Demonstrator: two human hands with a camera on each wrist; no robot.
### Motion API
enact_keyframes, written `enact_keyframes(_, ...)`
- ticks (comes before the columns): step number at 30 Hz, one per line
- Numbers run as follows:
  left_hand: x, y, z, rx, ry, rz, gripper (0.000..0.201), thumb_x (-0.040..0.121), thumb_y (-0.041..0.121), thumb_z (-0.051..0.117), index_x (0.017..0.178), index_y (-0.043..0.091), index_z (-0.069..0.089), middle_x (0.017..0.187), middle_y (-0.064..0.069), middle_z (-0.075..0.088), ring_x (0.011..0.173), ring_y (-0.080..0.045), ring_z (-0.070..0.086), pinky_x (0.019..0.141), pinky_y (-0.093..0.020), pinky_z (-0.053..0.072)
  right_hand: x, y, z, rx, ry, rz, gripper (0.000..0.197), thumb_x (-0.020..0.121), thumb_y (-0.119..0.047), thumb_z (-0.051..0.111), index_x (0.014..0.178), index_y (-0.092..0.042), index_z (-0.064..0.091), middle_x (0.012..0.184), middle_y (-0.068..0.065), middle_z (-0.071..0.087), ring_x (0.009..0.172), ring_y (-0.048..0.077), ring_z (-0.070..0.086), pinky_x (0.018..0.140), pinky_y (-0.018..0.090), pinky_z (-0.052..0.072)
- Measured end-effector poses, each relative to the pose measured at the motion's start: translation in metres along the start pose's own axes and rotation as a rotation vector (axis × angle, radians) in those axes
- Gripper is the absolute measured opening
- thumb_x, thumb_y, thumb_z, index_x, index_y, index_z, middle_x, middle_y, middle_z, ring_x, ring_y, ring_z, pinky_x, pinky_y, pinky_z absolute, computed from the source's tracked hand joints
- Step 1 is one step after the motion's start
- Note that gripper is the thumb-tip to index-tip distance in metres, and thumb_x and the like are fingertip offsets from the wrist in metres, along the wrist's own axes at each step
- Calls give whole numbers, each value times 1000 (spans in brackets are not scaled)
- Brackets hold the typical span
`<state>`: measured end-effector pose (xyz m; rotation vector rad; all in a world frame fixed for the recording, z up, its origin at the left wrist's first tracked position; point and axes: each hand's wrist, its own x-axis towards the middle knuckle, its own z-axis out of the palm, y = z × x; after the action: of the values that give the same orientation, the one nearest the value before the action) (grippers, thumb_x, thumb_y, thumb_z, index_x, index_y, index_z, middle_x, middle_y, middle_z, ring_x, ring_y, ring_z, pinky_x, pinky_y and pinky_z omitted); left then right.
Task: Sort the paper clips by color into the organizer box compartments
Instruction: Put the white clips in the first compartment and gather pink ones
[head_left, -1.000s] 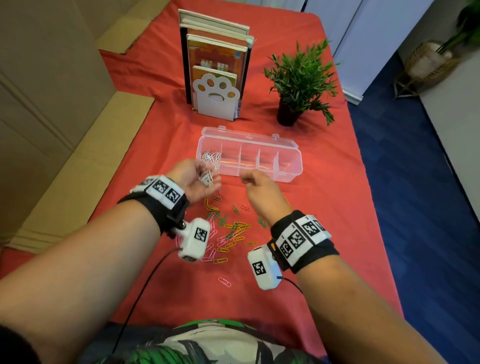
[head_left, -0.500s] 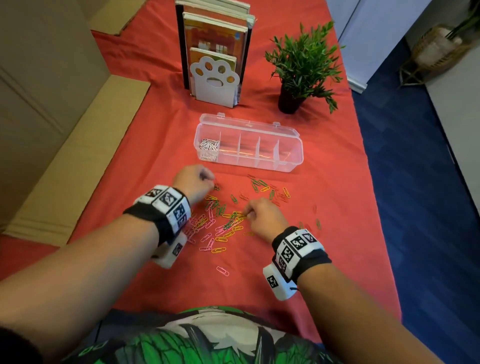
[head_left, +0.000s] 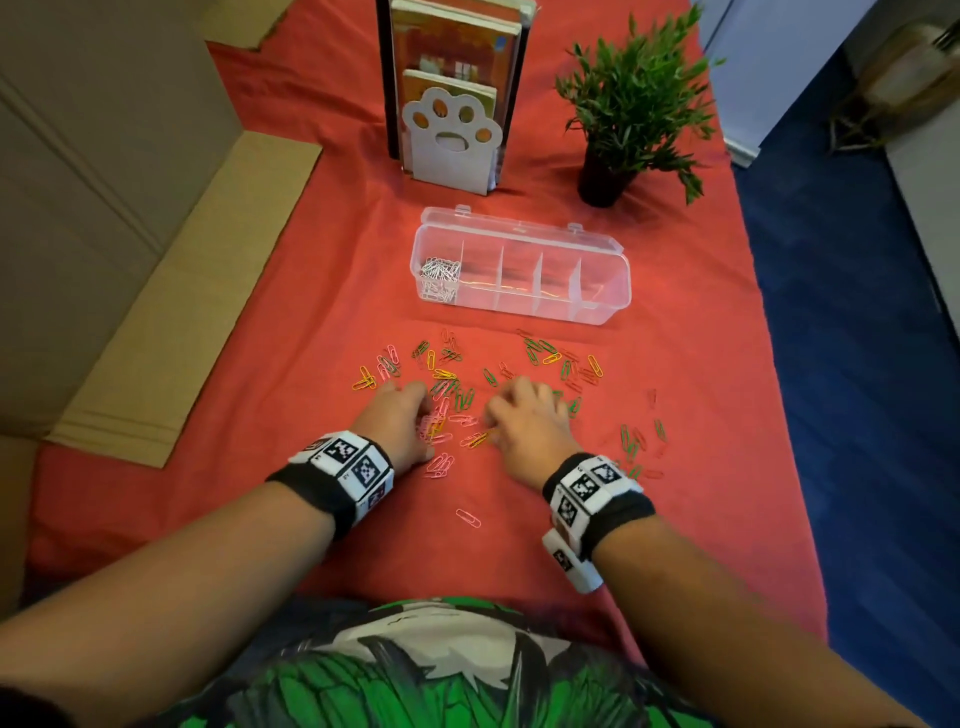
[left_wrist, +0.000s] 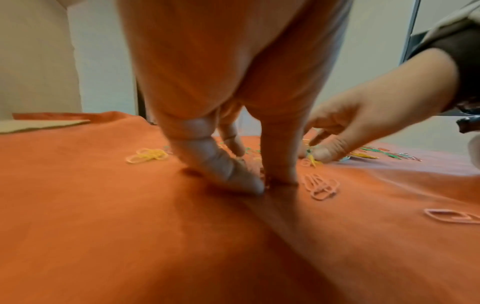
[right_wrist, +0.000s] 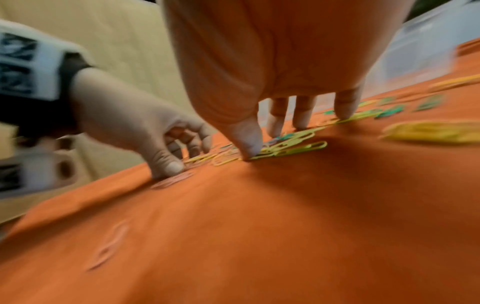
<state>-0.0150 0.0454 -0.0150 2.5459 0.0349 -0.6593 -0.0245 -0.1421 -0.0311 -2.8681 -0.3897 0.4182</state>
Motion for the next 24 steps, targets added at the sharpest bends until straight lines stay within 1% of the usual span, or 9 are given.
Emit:
enact_keyframes(2, 5, 8, 6, -111, 28, 112, 41, 64, 13, 80, 100, 15, 60, 97, -3, 48, 89, -24, 59, 85, -27, 48, 1, 13, -6, 0, 26, 84, 18, 82, -25, 57, 101, -25, 57, 113, 4, 44, 107, 28, 39, 86, 40, 36)
enact_keyframes(5, 12, 15, 14, -227, 87, 251, 35, 69, 2, 73, 99, 17, 64, 99, -1, 52, 83, -18, 57, 88, -30, 48, -5, 13, -10, 46, -47, 3, 18, 84, -24, 53, 98, -13, 58, 104, 11, 51, 103, 32, 51, 83, 41, 43)
enact_keyframes(7, 17, 13, 15, -204, 179, 260, 32, 71, -3, 68, 98, 14, 66, 96, 0, 51, 83, -15, 53, 86, -27, 45, -18, -3, -7, 92, -176, -60, 21, 87, -27, 53, 99, -10, 57, 103, 12, 55, 102, 33, 55, 83, 41, 46)
enact_keyframes(9, 21, 10, 14, -161, 236, 235, 29, 72, -2, 66, 95, 16, 66, 92, 2, 49, 81, -18, 54, 84, -30, 46, -34, -21, 0, 100, -262, -125, 29, 87, -34, 55, 104, -10, 55, 107, 12, 55, 104, 32, 54, 84, 41, 47)
enact_keyframes(12, 23, 6, 12, -74, 204, 204, 35, 72, 6, 70, 103, 21, 66, 99, -3, 52, 94, -24, 56, 91, -31, 45, -50, -38, 13, 30, -266, -242, 34, 85, -32, 59, 110, -9, 52, 108, 14, 52, 104, 33, 51, 84, 44, 47)
enact_keyframes(15, 22, 8, 13, -9, 128, 247, 36, 75, 7, 69, 108, 21, 66, 102, -6, 51, 98, -24, 54, 93, -29, 43, -48, -29, 16, 2, -197, -261, 22, 87, -17, 53, 106, -5, 52, 106, 17, 51, 101, 36, 52, 80, 46, 46)
enact_keyframes(18, 17, 15, 17, 26, 85, 263, 24, 74, 19, 72, 97, 18, 66, 93, -1, 48, 90, -23, 55, 87, -33, 47, -38, -2, 13, 23, -161, -124, 18, 88, -13, 49, 104, -7, 51, 107, 14, 50, 103, 34, 52, 83, 45, 49)
enact_keyframes(20, 13, 17, 21, 58, 75, 241, 29, 71, 28, 75, 95, 18, 63, 94, -2, 51, 89, -21, 54, 83, -33, 47, -30, 20, 9, 29, -117, 16, 18, 87, -9, 48, 105, -9, 50, 109, 11, 49, 105, 33, 52, 86, 43, 48)
enact_keyframes(24, 14, 14, 22, 15, 84, 218, 33, 68, 12, 76, 99, 16, 63, 97, -4, 57, 89, -22, 56, 82, -28, 46, -19, 50, -2, 98, 2, 244, 27, 85, -1, 45, 111, -7, 50, 111, 15, 49, 105, 35, 52, 87, 41, 46)
